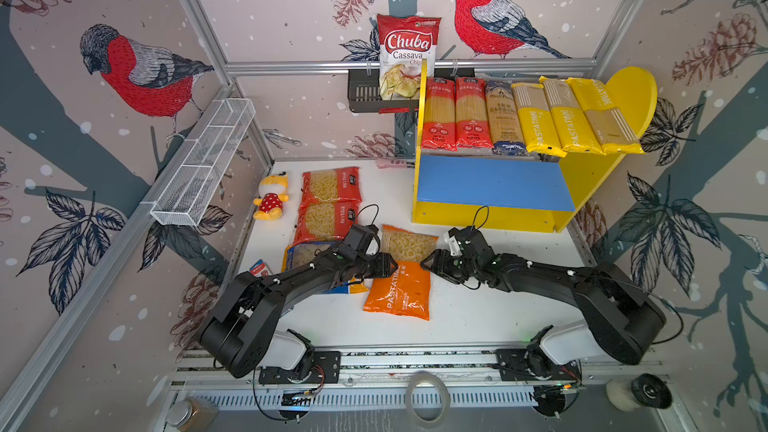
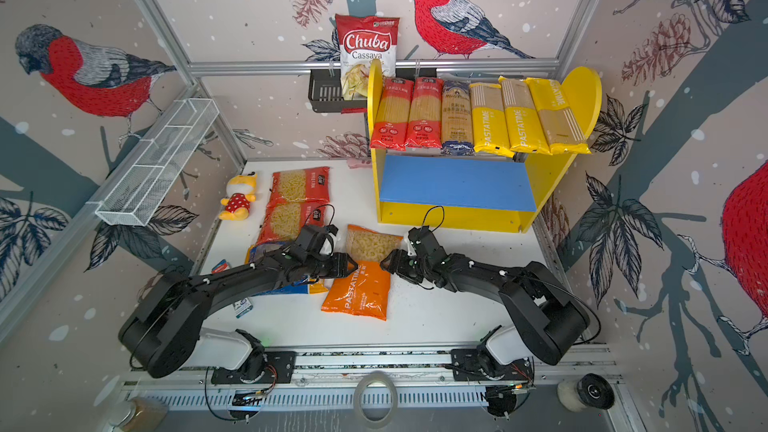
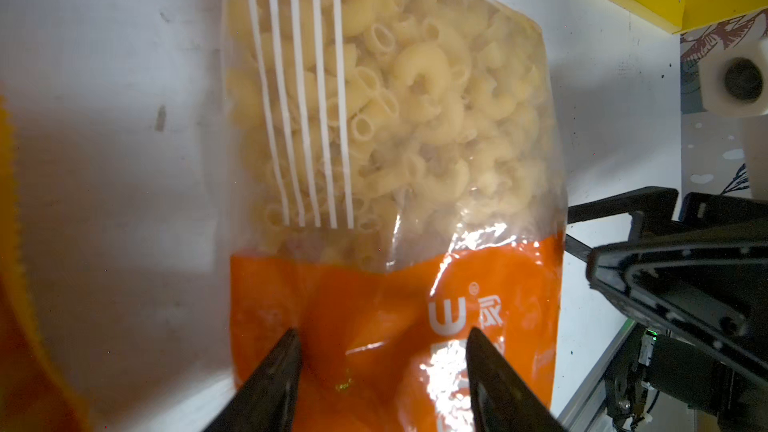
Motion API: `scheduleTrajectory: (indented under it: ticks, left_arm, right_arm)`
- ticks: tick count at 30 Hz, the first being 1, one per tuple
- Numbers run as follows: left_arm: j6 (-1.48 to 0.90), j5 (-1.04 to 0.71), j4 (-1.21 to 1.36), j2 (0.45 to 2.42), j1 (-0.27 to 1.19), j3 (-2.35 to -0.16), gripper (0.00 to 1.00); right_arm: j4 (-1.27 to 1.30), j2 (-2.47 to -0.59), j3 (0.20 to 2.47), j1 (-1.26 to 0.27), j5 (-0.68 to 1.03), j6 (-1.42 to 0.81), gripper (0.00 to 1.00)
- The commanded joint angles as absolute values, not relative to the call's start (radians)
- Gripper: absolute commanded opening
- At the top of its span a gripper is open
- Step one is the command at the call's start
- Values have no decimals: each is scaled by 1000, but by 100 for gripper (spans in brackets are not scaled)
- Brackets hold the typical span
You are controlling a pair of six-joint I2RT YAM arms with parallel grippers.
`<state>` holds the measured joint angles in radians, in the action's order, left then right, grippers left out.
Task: Place and organize the pasta boxes and bags onto the shelf
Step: 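Lift the bag off the table holding it with both grippers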
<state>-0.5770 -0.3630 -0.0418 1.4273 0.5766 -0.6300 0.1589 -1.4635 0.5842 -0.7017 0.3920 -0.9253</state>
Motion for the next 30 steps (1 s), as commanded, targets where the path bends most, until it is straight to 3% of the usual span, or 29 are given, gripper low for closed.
scheduleTrajectory:
  ticks: [1, 5, 8, 19, 30]
  left_arm:
    - [-601, -406, 48, 1458, 603, -634, 62]
    - [-604, -402, 76, 1528, 662, -696, 61]
    - [-606, -406, 90, 1581, 696, -754, 61]
    - [-547, -389, 40, 1582, 680, -813, 61]
    - [-581, -453, 71, 1531, 611, -720, 61]
  right_arm:
    - [230, -1473, 584, -705, 410, -957, 60]
    - [201, -1465, 583, -687, 379, -963, 45]
    - [138, -1452, 581, -658, 335, -963, 44]
    - [-22, -1427, 643, -637, 249, -896, 64]
    - [49, -1359, 591, -635, 267, -909, 68]
